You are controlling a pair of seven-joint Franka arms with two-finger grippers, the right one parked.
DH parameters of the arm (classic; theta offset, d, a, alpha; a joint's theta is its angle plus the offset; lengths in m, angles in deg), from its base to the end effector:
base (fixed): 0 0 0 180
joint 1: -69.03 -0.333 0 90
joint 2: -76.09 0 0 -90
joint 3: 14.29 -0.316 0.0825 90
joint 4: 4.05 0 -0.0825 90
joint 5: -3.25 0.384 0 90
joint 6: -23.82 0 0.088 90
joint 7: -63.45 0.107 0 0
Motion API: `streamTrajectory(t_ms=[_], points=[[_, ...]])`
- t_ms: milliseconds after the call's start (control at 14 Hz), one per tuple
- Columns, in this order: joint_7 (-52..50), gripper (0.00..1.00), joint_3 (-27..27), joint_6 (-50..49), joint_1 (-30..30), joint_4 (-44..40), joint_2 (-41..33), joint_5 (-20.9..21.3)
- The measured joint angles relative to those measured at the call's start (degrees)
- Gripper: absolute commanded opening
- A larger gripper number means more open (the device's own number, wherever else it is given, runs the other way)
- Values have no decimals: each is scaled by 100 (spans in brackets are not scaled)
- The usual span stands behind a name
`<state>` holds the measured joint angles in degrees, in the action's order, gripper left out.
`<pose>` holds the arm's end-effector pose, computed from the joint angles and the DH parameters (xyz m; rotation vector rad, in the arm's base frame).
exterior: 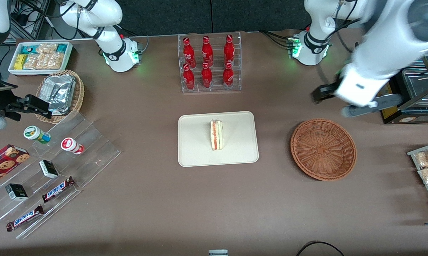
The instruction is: Place sandwich from basket to tray
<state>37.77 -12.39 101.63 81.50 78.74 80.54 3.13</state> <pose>0.5384 -0.1374 0.6226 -3.0653 -0.3029 0.2411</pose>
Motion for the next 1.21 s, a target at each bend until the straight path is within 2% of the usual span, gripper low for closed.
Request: streamTrajectory(t_ms=[286, 571, 786, 1214], points=[[1344, 100, -17, -124, -788, 100, -146, 75], [2367, 100, -46, -124, -1303, 126, -146, 78], [2752, 100, -147, -124, -1407, 130, -147, 79], [2787, 100, -38, -114, -1252, 222, -143, 74]])
